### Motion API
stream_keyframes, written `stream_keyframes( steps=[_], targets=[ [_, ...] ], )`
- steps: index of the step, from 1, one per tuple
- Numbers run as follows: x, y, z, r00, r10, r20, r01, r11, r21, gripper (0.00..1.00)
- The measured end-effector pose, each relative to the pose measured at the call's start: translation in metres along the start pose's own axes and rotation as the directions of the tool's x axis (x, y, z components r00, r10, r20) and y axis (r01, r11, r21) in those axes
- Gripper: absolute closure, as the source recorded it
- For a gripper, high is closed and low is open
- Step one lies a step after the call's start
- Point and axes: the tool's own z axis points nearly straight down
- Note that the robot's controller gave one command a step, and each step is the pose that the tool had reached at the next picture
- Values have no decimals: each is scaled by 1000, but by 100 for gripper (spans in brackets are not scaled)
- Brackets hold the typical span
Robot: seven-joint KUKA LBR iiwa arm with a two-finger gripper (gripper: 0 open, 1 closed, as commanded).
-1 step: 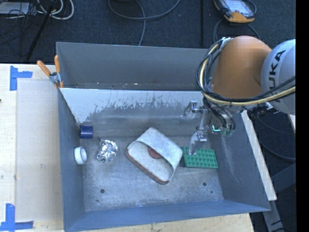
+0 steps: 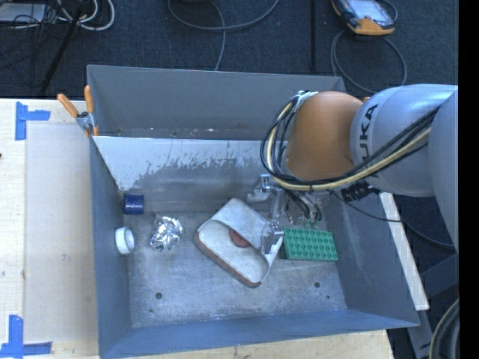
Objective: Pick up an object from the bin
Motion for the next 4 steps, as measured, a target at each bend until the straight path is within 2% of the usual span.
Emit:
stream_keyframes(
  steps=[1,2,3,4],
  targets=[
    [56,27,17,1000,-22,-10,22,1000,-3,0],
    [52,101,17,1000,-30,-9,30,1000,9,0],
    [46,117,20,998,66,-9,-65,998,16,0],
    [46,118,20,998,66,-11,-66,998,14,100]
  ],
)
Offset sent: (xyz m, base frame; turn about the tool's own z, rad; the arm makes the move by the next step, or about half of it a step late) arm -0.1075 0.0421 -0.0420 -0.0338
